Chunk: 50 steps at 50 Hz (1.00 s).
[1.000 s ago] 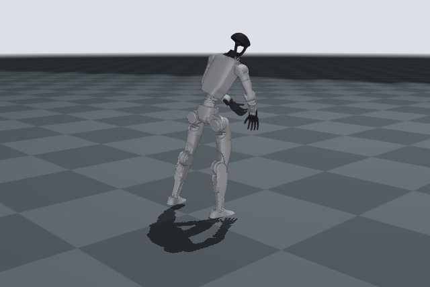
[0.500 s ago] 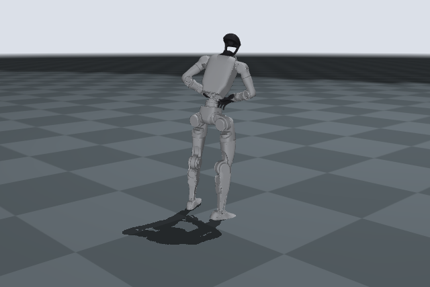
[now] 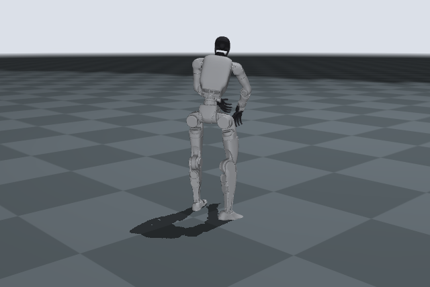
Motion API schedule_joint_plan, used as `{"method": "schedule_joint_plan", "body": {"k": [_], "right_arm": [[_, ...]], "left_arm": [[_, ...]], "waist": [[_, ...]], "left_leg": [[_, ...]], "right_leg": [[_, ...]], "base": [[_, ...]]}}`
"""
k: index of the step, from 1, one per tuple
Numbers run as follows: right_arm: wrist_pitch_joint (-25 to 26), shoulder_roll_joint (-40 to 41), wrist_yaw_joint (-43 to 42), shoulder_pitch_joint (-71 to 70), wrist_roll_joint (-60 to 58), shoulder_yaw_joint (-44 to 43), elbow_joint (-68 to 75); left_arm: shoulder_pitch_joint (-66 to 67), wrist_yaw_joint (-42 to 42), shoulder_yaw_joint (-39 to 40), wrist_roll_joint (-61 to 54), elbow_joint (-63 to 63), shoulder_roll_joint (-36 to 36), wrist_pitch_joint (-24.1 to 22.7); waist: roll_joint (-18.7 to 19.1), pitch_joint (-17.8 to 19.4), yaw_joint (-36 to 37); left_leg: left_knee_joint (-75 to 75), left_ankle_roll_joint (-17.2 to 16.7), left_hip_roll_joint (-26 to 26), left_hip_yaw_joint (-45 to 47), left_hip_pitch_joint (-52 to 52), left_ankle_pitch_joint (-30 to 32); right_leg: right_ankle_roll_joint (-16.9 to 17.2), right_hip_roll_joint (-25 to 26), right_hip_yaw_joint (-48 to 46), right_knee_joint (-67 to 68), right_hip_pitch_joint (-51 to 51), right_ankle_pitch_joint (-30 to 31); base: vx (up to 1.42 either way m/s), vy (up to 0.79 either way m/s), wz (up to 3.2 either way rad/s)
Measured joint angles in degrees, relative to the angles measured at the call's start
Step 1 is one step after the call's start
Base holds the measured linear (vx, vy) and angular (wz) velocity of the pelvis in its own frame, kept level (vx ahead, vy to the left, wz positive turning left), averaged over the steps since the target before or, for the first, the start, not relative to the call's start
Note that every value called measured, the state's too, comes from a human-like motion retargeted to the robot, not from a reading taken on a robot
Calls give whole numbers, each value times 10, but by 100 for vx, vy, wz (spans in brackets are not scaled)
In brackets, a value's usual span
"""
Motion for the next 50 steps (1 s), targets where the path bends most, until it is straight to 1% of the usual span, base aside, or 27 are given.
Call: {"method": "schedule_joint_plan", "body": {"k": [4,8,9,10,11,12,13,14,17,20,22,23,25,27,29,30,32,34,35,37,40,42,43,44,45,47,50], "right_arm": [[24,-30,-22,162,23,-85,-295],[5,-45,9,261,65,-142,-471],[29,-28,-86,276,137,-163,-485],[66,-1,-233,291,238,-189,-492],[48,-8,-221,278,279,-152,-470],[38,-20,-165,255,258,-126,-449],[46,-42,-22,213,111,-122,-425],[44,-48,28,177,60,-120,-387],[4,-46,24,68,35,-104,-204],[-29,-39,4,-50,-31,-27,59],[-20,-15,0,-99,-50,30,209],[-15,-14,5,-109,-43,47,252],[-3,-33,7,-100,-21,50,256],[13,-75,-1,-55,9,6,142],[46,-98,6,27,33,-76,-12],[65,-102,9,79,39,-123,-94],[96,-73,-48,201,14,-221,-232],[81,-87,-37,284,2,-247,-359],[73,-84,-34,323,9,-258,-412],[78,-81,-84,386,-35,-271,-479],[27,-118,85,452,23,-271,-559],[34,-118,26,475,18,-269,-566],[51,-111,-83,476,-10,-268,-548],[38,-112,-87,467,17,-262,-530],[11,-119,-38,453,70,-255,-512],[-2,-144,-16,378,99,-238,-436],[-14,-166,10,181,66,-151,-216]], "left_arm": [[219,-82,31,-42,-325,142,19],[350,-118,71,-57,-455,214,33],[362,-105,75,-67,-463,212,28],[367,-83,75,-80,-468,207,19],[356,-81,67,-83,-457,190,13],[341,-85,59,-76,-442,168,16],[318,-101,52,-50,-416,134,35],[282,-101,45,-34,-382,101,39],[118,-60,30,30,-210,-2,23],[-101,21,30,132,92,-111,18],[-222,48,18,171,281,-153,32],[-260,49,11,182,340,-167,39],[-263,41,-3,185,348,-165,37],[-174,16,-5,177,198,-112,22],[-43,-41,7,161,1,-39,22],[26,-73,16,151,-95,-1,27],[159,-97,31,142,-250,79,32],[267,-132,58,96,-351,136,33],[319,-145,70,75,-391,165,33],[399,-152,90,56,-436,200,29],[458,-200,92,64,-456,214,46],[449,-175,73,84,-442,183,37],[430,-146,59,94,-427,158,26],[404,-140,40,102,-405,130,27],[374,-144,20,109,-381,102,35],[283,-123,-23,83,-296,22,45],[98,-43,-64,-41,-105,-122,34]], "waist": [[20,6,0],[55,32,4],[61,40,3],[66,49,2],[71,52,1],[74,54,0],[75,56,-5],[74,57,-8],[67,55,-16],[60,42,-28],[41,5,-4],[42,1,-7],[46,-18,-13],[57,-22,-22],[61,-29,-34],[62,-33,-41],[64,-27,-64],[78,-2,-108],[79,-3,-115],[79,-6,-125],[81,-13,-137],[85,-8,-151],[87,-2,-160],[88,2,-169],[88,5,-179],[89,17,-201],[94,43,-231]], "left_leg": [[0,3,7,-5,19,-8],[0,8,12,-1,37,-11],[0,9,12,0,42,-12],[0,9,12,2,47,-13],[0,5,17,6,46,-13],[0,3,21,10,44,-12],[0,5,25,14,39,-10],[0,2,31,18,33,-8],[0,-18,48,27,16,0],[0,-19,35,28,-6,10],[0,-19,31,47,-49,16],[0,-19,27,46,-54,17],[0,-19,22,46,-62,18],[0,-19,25,47,-48,15],[0,-19,31,51,-29,10],[0,-19,35,54,-18,7],[0,-19,45,57,18,0],[0,-19,55,49,70,-5],[0,-18,63,55,85,-7],[0,-12,72,74,111,-7],[0,9,75,109,141,1],[0,13,80,134,157,9],[0,11,83,146,165,12],[2,10,84,154,170,11],[5,10,85,161,173,9],[4,4,84,163,179,0],[0,-5,79,153,180,-18]], "right_leg": [[-18,1,58,45,-14,10],[-9,-1,113,64,-39,10],[-4,-6,116,57,-43,12],[1,-11,117,47,-45,14],[2,-11,110,28,-53,22],[3,-12,103,8,-63,31],[3,-14,94,-14,-76,42],[3,-11,84,-35,-90,51],[3,1,59,-85,-132,70],[3,-5,47,-119,-165,83],[3,-8,58,-128,-219,96],[3,-14,51,-128,-222,99],[3,-23,35,-128,-229,109],[3,-26,20,-128,-213,121],[3,-24,14,-128,-197,132],[3,-23,13,-128,-188,137],[3,-16,16,-125,-154,134],[3,-12,6,-119,-98,117],[3,-8,14,-110,-89,107],[3,-1,32,-93,-80,88],[3,4,66,-75,-78,71],[3,16,87,-69,-79,65],[3,24,98,-68,-79,63],[3,32,109,-68,-79,62],[3,38,120,-69,-80,62],[3,53,141,-72,-82,64],[3,71,169,-81,-81,70]], "base": [[19,4,15],[10,0,-9],[5,-2,-17],[1,-7,-28],[-3,-11,-39],[-8,-17,-50],[-10,-22,-52],[-13,-28,-53],[-19,-32,-31],[-19,-21,4],[-5,-17,-25],[3,-18,11],[11,-21,27],[22,-27,8],[31,-31,-9],[37,-32,-23],[40,-33,-3],[41,-32,9],[39,-30,-53],[34,-27,-79],[26,-22,-94],[17,-24,-116],[12,-24,-126],[10,-22,-129],[7,-17,-129],[4,-11,-129],[1,-3,-117]]}}
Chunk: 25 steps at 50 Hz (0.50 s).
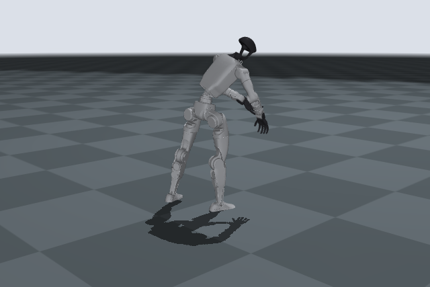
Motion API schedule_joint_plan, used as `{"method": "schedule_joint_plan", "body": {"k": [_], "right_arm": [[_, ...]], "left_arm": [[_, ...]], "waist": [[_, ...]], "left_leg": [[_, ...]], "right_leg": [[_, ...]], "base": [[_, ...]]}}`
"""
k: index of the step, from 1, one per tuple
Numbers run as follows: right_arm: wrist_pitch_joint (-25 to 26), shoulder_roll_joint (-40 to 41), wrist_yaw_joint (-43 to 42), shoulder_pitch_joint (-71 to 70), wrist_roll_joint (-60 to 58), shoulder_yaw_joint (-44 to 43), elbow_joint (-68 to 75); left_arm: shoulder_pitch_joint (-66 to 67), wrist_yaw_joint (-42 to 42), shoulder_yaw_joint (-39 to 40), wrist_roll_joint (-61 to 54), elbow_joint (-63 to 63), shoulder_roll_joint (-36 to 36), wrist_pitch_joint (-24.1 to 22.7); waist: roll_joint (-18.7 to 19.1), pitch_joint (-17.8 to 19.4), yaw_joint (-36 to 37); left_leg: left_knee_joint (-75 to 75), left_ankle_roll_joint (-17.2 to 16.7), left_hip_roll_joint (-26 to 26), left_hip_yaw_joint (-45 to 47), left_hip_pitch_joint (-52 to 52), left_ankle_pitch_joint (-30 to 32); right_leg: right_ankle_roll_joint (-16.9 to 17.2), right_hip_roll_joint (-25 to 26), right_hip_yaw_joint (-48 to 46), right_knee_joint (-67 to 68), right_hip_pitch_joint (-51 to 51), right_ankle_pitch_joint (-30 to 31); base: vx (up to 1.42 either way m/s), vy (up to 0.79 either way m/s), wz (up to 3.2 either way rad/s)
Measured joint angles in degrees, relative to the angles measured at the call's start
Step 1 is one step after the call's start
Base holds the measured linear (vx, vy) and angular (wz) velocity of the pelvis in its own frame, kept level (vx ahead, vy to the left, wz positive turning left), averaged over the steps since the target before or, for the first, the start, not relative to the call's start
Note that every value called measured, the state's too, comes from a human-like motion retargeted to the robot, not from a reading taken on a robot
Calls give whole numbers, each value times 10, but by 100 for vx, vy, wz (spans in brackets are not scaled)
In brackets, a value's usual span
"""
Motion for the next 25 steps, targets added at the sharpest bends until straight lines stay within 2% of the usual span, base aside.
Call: {"method": "schedule_joint_plan", "body": {"k": [3,5,7,8,10,13,15,16,17,18,19,20,22,23,25], "right_arm": [[-6,36,14,-218,-54,164,318],[1,68,30,-297,-55,233,493],[3,66,39,-336,-15,253,555],[4,48,35,-344,8,251,539],[16,0,20,-335,28,212,429],[65,-56,-5,-217,55,74,153],[85,-61,-26,-94,45,-34,-26],[140,-61,-149,-53,-22,-69,-80],[161,-61,-207,-12,-55,-102,-136],[113,-59,-137,30,-17,-132,-197],[130,-62,-206,49,-42,-147,-227],[180,-68,-344,56,-99,-156,-243],[183,-69,-365,41,-98,-134,-243],[186,-69,-359,15,-96,-109,-222],[140,-57,-248,-75,-64,-28,-135]], "left_arm": [[-234,90,20,-67,234,-91,-48],[-369,132,36,-30,374,-119,-48],[-452,141,55,29,438,-125,-33],[-462,138,57,48,428,-121,-32],[-414,110,66,46,322,-90,-36],[-231,34,27,-12,60,-6,-31],[-116,-10,-1,-23,-87,66,-16],[-75,-4,-5,-27,-137,98,-21],[-38,-12,-7,-30,-179,126,-19],[-9,-45,-3,-28,-206,147,-2],[10,-47,2,-32,-220,158,-3],[24,-33,7,-39,-228,164,-12],[26,-21,9,-41,-207,142,-15],[16,-7,10,-43,-182,118,-20],[-27,-6,23,-32,-100,63,-28]], "waist": [[0,18,-19],[-4,21,-21],[-1,26,-21],[1,27,-18],[4,25,-23],[-4,20,-33],[-17,16,-39],[-20,16,-37],[-23,16,-35],[-25,16,-32],[-28,17,-25],[-30,18,-17],[-38,19,1],[-43,20,9],[-53,21,18]], "left_leg": [[0,-3,-11,-10,-16,-12],[0,-3,-20,-14,-30,-13],[0,-2,-29,-21,-44,-7],[0,-1,-34,-26,-53,-4],[0,1,-41,-38,-67,4],[0,1,-41,-48,-85,13],[0,2,-37,-40,-95,16],[0,-2,-31,-26,-102,18],[0,-5,-26,-12,-110,19],[0,-5,-21,7,-118,20],[0,-8,-15,27,-127,20],[0,-13,-7,49,-136,19],[0,-14,0,87,-159,14],[0,-14,3,102,-171,10],[0,-14,8,122,-196,2]], "right_leg": [[0,6,23,-12,-3,8],[0,3,35,-16,-6,11],[0,-4,43,-17,-6,9],[0,-9,46,-17,-6,7],[0,-19,49,-15,-2,1],[0,-26,44,-10,12,-9],[0,-29,40,-5,24,-18],[0,-27,38,0,26,-23],[0,-24,36,5,28,-27],[0,-23,35,9,28,-29],[0,-19,35,15,28,-32],[0,-15,35,21,26,-35],[0,-11,36,29,18,-35],[0,-10,37,35,13,-34],[0,-6,40,44,1,-33]], "base": [[2,5,-82],[7,8,-45],[13,10,-16],[17,10,3],[23,8,17],[27,1,25],[27,-2,19],[25,-3,6],[22,-2,-3],[20,-1,-12],[18,0,-22],[13,4,-32],[7,12,-38],[4,18,-43],[3,24,-46]]}}
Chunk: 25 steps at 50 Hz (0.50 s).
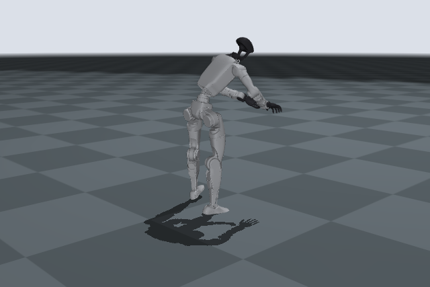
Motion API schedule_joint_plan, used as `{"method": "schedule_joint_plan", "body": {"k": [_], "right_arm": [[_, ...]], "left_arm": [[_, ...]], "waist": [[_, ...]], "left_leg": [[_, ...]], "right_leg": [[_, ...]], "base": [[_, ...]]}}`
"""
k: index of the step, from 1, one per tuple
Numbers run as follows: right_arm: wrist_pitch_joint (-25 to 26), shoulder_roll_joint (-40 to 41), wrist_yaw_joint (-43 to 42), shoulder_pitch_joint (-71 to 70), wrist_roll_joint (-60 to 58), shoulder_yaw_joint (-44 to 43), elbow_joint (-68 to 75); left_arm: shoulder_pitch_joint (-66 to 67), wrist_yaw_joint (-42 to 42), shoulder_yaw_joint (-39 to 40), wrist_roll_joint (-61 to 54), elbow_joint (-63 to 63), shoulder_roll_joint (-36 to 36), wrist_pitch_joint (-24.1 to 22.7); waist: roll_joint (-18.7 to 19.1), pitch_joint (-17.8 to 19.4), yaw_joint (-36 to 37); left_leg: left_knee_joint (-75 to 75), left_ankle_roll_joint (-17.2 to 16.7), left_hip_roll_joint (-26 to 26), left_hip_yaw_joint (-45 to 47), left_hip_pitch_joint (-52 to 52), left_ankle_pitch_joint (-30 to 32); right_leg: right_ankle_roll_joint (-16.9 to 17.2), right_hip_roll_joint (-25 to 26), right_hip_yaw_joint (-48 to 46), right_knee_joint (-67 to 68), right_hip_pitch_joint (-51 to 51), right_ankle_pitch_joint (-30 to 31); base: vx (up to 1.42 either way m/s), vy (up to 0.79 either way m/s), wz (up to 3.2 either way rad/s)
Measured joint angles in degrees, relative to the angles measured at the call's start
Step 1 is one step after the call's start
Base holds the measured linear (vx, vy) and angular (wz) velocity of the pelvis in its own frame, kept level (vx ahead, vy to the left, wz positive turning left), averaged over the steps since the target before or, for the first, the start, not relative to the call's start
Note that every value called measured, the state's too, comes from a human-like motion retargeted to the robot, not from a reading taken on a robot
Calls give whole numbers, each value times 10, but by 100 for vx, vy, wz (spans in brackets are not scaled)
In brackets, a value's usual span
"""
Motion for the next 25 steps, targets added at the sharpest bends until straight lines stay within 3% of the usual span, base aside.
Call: {"method": "schedule_joint_plan", "body": {"k": [2,5,7,10,15,18,20,23,24,25], "right_arm": [[-101,40,217,-104,57,89,144],[-153,139,264,-252,-40,239,466],[-133,211,290,-277,-86,295,649],[-85,249,287,-261,-60,244,719],[-66,173,290,-69,-36,25,343],[-37,176,263,70,-56,-16,138],[-54,190,259,131,-80,-14,38],[-56,246,291,181,2,-2,-65],[-72,297,121,203,164,-6,-96],[-95,367,-133,231,409,-20,-129]], "left_arm": [[-71,-4,31,6,119,-52,0],[-217,58,97,30,361,-108,-15],[-301,87,131,80,516,-127,-4],[-311,100,149,143,568,-120,15],[-1,-5,110,124,184,-8,17],[182,-50,97,72,-15,98,29],[275,-79,112,44,-109,179,34],[370,-99,149,-14,-205,293,50],[394,-76,159,-50,-231,326,30],[416,-40,168,-95,-258,358,-1]], "waist": [[-15,-1,3],[-41,-2,8],[-57,-3,18],[-71,-4,33],[-49,-30,66],[-36,-53,87],[-31,-64,102],[-31,-71,129],[-31,-69,139],[-32,-67,149]], "left_leg": [[0,0,2,7,-17,-3],[0,0,-3,12,-28,11],[0,0,-7,16,-22,28],[0,0,-24,18,8,40],[0,12,-27,-29,42,39],[0,29,-26,-69,57,31],[0,38,-26,-94,66,26],[0,41,-27,-132,77,20],[0,38,-27,-145,81,19],[0,32,-27,-158,85,18]], "right_leg": [[0,-1,6,3,-6,0],[0,-10,17,3,-5,-6],[0,-19,24,4,4,-16],[0,-45,30,17,30,-36],[-47,-51,0,97,50,-37],[-71,-51,-12,182,38,-27],[-77,-48,-12,235,27,-22],[-73,-40,-11,266,17,-25],[-69,-38,-16,257,20,-26],[-63,-36,-22,242,26,-27]], "base": [[5,33,-43],[11,38,-33],[22,36,-18],[33,33,9],[38,19,66],[40,12,104],[37,5,112],[32,-1,119],[28,-5,128],[25,-6,129]]}}
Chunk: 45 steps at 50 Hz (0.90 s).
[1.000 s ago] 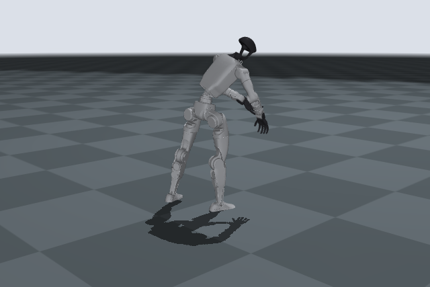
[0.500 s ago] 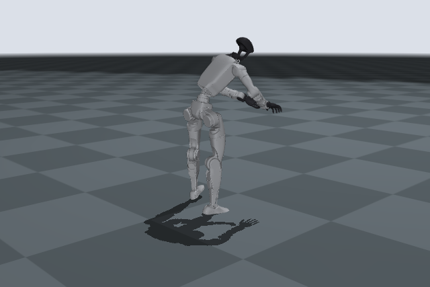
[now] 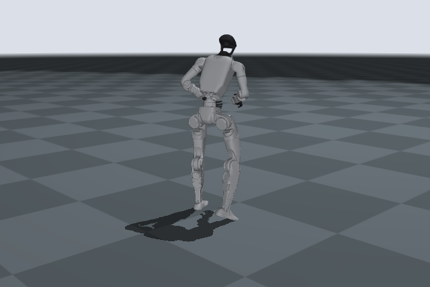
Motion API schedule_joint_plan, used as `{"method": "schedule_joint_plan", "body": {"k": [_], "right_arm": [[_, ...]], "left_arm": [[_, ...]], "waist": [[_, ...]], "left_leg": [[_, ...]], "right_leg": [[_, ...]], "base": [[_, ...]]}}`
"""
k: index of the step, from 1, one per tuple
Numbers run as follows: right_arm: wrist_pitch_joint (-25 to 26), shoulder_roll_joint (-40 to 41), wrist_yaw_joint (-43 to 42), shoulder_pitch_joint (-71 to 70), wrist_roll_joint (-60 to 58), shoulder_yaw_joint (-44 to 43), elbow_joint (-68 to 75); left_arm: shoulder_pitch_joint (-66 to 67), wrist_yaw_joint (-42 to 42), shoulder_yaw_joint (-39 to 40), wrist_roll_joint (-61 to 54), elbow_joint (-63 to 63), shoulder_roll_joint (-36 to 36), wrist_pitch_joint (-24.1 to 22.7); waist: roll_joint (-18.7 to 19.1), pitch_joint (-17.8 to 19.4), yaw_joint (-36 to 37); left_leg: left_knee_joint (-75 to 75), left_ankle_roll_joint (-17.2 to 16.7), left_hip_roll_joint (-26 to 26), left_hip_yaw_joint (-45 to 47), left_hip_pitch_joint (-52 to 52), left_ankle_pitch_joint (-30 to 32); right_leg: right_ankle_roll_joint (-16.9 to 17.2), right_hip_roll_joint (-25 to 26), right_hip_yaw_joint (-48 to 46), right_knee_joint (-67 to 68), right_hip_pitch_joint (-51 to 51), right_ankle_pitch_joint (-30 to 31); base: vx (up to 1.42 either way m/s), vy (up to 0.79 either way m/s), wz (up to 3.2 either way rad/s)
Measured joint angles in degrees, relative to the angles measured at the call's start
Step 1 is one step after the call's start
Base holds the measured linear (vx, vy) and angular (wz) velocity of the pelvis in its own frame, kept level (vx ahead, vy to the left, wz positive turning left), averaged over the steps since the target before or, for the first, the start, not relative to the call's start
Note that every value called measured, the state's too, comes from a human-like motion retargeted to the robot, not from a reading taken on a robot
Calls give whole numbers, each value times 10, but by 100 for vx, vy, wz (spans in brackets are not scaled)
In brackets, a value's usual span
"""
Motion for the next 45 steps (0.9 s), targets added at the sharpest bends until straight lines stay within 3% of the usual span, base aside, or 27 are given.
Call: {"method": "schedule_joint_plan", "body": {"k": [2,3,4,5,6,7,8,9,12,15,17,21,23,25,27,30,32,35,37,40,42,45], "right_arm": [[33,-20,147,-44,-186,87,5],[46,-51,200,-101,-440,139,31],[52,-44,310,-119,-429,161,39],[55,-17,448,-117,-284,169,36],[54,-29,350,-167,-425,189,58],[43,-34,315,-208,-502,206,82],[11,-26,409,-231,-451,216,113],[-11,-18,439,-264,-438,225,158],[-41,14,424,-377,-485,265,377],[-3,99,425,-453,-566,297,667],[31,134,455,-452,-546,229,737],[18,80,435,-368,-519,134,524],[77,37,278,-298,-482,124,389],[83,9,141,-217,-298,117,272],[-49,-65,363,-190,-418,111,159],[-101,-122,407,-176,-376,82,110],[-47,-148,306,-215,-435,82,154],[-34,-143,309,-294,-356,108,296],[-32,-137,336,-367,-483,115,441],[-4,-109,339,-441,-500,109,649],[36,-113,367,-453,-454,99,676],[89,-152,360,-406,-415,82,562]], "left_arm": [[19,-36,19,-16,-30,44,12],[19,-54,29,-12,-38,64,12],[14,-70,35,-18,-39,72,29],[7,-86,39,-31,-36,75,54],[-14,-77,40,-28,-19,79,38],[-40,-76,38,-27,6,75,34],[-76,-93,30,-28,48,57,51],[-122,-97,18,-26,104,30,55],[-284,-60,-17,-4,323,-92,27],[-407,24,-18,42,507,-203,-11],[-413,53,-10,68,509,-220,-11],[-277,-11,-21,78,282,-152,-2],[-208,-12,-25,64,167,-124,-8],[-155,-14,-34,48,83,-102,-11],[-130,-71,-37,90,42,-105,8],[-150,-83,-47,106,33,-138,15],[-201,-39,-56,112,70,-186,3],[-319,14,-61,115,190,-267,-9],[-423,51,-53,154,315,-315,-10],[-581,103,-55,211,514,-358,-3],[-628,104,-80,218,566,-357,17],[-585,78,-113,198,469,-313,24]], "waist": [[7,7,22],[10,13,33],[14,20,41],[18,29,48],[20,39,56],[24,49,62],[30,59,66],[38,62,78],[56,58,114],[43,43,139],[32,40,125],[17,32,92],[20,44,67],[18,44,61],[20,41,55],[19,34,40],[20,30,21],[24,16,-12],[30,7,-31],[44,0,-55],[53,2,-72],[56,11,-98]], "left_leg": [[0,-1,-6,-23,1,1],[0,-2,-10,-33,0,1],[0,-3,-16,-46,0,2],[0,-3,-22,-59,-1,2],[0,-8,-30,-70,-1,2],[0,-11,-38,-82,-1,3],[0,-11,-46,-95,-1,3],[0,-18,-41,-106,-11,5],[0,-32,-22,-129,-55,17],[0,-32,-20,-140,-93,21],[0,-32,-20,-157,-96,19],[0,-32,-6,-175,-79,10],[0,-31,2,-182,-55,7],[0,-30,13,-173,-35,3],[0,-23,22,-157,-19,1],[0,-22,33,-131,5,-6],[0,-22,37,-117,20,-12],[0,-19,42,-101,30,-22],[0,-19,47,-93,33,-28],[0,-24,54,-77,39,-33],[0,-25,56,-58,48,-31],[0,-20,52,-17,72,-20]], "right_leg": [[-2,-5,-16,-47,3,3],[0,-9,-25,-78,4,6],[4,-15,-36,-111,7,12],[10,-21,-48,-147,11,19],[25,-29,-58,-180,13,26],[41,-37,-68,-211,13,34],[57,-46,-77,-238,13,43],[62,-39,-84,-262,0,54],[63,-12,-94,-307,-57,94],[63,-7,-92,-318,-104,125],[63,-12,-105,-313,-100,125],[63,-6,-126,-302,-73,104],[63,2,-137,-300,-45,93],[63,13,-131,-297,-31,84],[63,23,-118,-292,-27,77],[63,34,-96,-281,-22,67],[63,38,-84,-276,-19,61],[63,43,-69,-271,-22,57],[63,50,-60,-270,-27,55],[63,60,-49,-272,-31,53],[63,64,-39,-275,-27,51],[63,66,-17,-280,-13,50]], "base": [[19,-7,125],[14,-9,127],[13,-11,134],[11,-14,140],[9,-15,143],[7,-17,146],[3,-28,133],[-3,-42,109],[-11,-47,75],[0,-30,65],[15,-22,92],[21,-24,42],[20,-28,12],[19,-25,-30],[17,-22,-70],[14,-16,-71],[10,-11,-63],[5,-10,-52],[2,-13,-46],[5,-13,-44],[10,-10,-49],[17,-8,-62]]}}
